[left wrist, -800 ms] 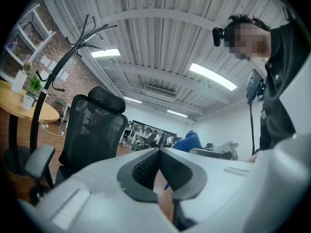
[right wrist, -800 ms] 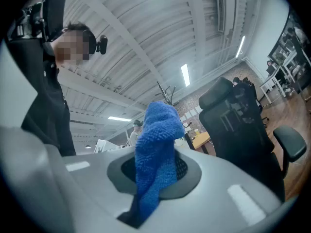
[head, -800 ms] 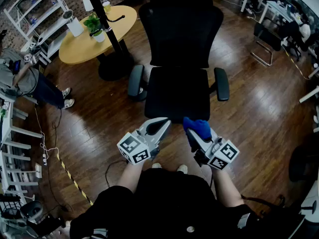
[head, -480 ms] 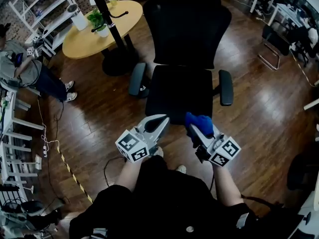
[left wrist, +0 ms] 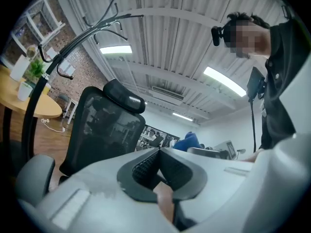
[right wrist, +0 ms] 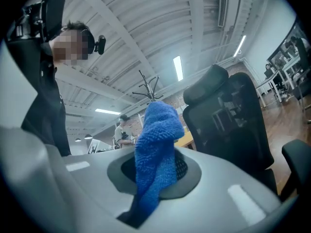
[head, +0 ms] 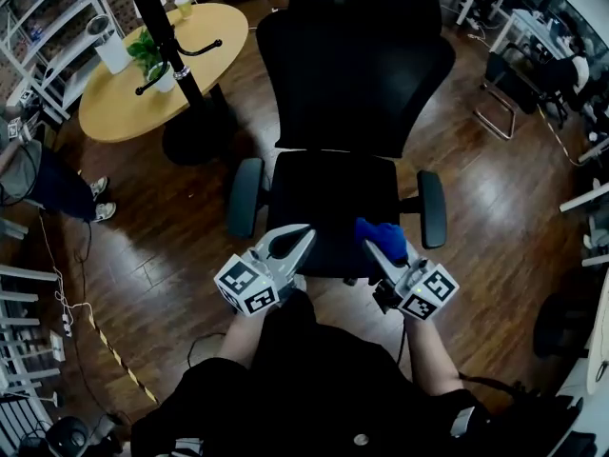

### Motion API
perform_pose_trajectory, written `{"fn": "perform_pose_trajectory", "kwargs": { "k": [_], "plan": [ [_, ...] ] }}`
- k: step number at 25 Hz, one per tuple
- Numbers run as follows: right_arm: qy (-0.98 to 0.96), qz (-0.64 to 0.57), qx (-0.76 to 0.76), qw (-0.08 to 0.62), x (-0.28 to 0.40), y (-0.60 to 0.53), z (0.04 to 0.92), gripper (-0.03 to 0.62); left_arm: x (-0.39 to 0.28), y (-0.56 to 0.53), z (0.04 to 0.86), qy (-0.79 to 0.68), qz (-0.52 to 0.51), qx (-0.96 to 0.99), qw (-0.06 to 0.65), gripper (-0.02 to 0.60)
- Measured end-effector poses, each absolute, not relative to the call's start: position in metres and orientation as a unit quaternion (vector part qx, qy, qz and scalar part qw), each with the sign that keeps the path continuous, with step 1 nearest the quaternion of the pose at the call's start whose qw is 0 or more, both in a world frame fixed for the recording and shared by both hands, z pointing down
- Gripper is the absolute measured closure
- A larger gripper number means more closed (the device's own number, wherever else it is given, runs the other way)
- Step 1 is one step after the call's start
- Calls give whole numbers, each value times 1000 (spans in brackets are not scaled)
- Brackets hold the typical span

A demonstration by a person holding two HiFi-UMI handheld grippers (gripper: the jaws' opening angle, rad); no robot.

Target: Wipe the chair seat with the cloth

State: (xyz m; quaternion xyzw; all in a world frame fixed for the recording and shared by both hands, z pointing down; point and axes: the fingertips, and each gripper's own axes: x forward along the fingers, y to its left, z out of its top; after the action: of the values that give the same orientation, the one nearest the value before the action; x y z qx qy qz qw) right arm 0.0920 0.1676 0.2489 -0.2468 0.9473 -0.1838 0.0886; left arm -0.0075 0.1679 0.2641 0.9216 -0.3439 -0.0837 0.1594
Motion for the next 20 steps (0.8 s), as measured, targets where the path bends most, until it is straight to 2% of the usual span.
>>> {"fn": "perform_pose_trajectory", "kwargs": {
  "k": [6, 15, 20],
  "plan": [
    [937, -180, -286, 84, 71, 103, 235, 554, -30, 104, 263, -312, -81, 929, 181, 589],
    [926, -195, -314, 80, 83, 43, 251, 555, -26, 64, 275, -323, -77, 919, 212, 589],
    [908, -218, -353, 65, 87, -24, 309, 555, -23, 42, 299, -353, -68, 902, 240, 589]
  ]
}}
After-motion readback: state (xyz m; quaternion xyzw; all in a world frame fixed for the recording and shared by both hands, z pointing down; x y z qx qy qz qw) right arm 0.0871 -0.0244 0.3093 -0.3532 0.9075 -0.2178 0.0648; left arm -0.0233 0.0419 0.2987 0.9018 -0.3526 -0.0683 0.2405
